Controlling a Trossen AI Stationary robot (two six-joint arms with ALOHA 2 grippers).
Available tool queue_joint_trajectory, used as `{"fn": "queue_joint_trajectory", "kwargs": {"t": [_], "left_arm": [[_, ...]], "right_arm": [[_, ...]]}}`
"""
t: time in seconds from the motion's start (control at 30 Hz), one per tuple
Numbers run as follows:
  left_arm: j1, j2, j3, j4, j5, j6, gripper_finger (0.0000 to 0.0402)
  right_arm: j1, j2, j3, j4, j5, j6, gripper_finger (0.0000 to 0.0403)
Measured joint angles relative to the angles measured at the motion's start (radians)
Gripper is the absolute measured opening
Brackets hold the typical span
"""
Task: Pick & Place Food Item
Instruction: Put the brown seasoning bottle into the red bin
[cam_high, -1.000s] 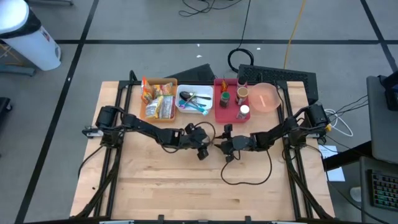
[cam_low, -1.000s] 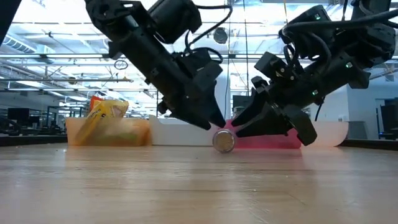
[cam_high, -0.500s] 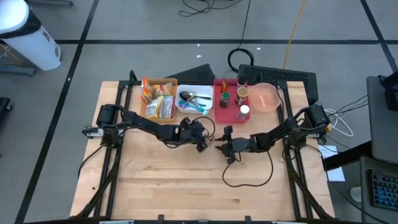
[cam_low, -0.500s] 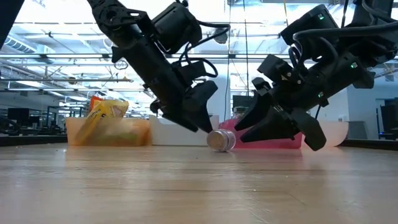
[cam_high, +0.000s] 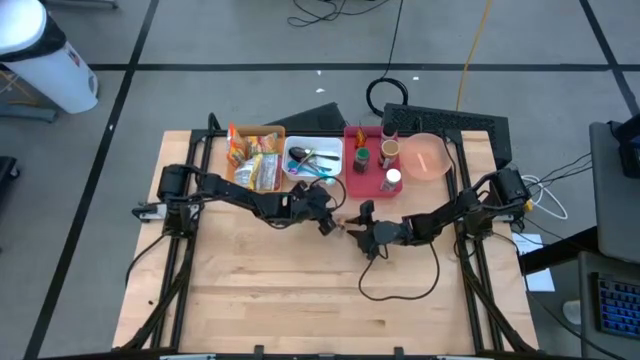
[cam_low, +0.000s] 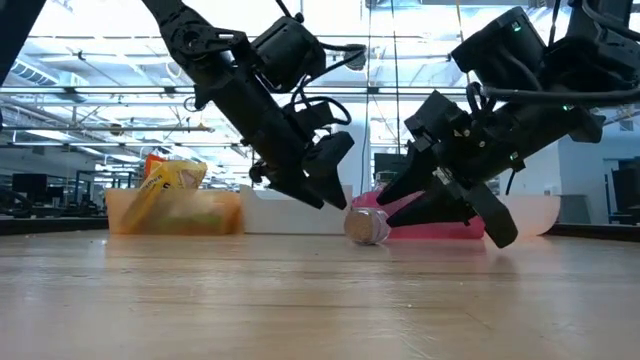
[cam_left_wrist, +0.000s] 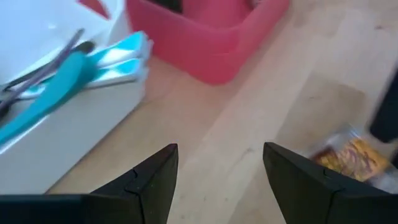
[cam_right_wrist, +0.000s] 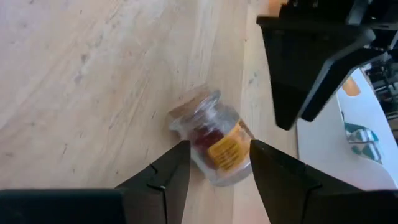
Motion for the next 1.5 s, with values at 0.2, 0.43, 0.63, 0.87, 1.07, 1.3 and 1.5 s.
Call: {"fn": "queue_joint_trajectory", "kwargs": {"t": [0.2, 0.43, 0.63, 0.87, 1.07, 1.3, 1.5], "left_arm": [[-0.013, 0.04, 0.0, 0.078, 0.03, 0.017, 0.0241], [-0.013, 0.106, 0.0, 0.118, 0.046, -0.007, 0.0241], [-0.017, 0.106, 0.001, 0.159, 0.092, 0.036, 0.0241], [-0.018, 0.105, 0.001, 0.189, 0.149, 0.079, 0.0241], [-0.026, 0.108, 0.001, 0.207, 0.171, 0.117, 0.0241], [-0.037, 0.109, 0.0, 0.22, 0.181, 0.145, 0.0241], [-0.038, 0.11, 0.001, 0.245, 0.22, 0.152, 0.0241]], "right_arm": [[0.002, 0.0, 0.0, -0.011, 0.0, -0.058, 0.016], [0.007, -0.001, 0.0, -0.038, -0.001, -0.05, 0.016], [0.024, -0.001, 0.0, -0.04, -0.027, -0.051, 0.016], [0.059, -0.003, 0.002, -0.076, -0.027, -0.057, 0.016], [0.078, -0.016, 0.002, -0.094, -0.028, -0.048, 0.016], [0.085, -0.091, 0.081, -0.372, -0.033, 0.059, 0.016], [0.089, -0.133, 0.135, -0.466, -0.136, 0.139, 0.0161]]}}
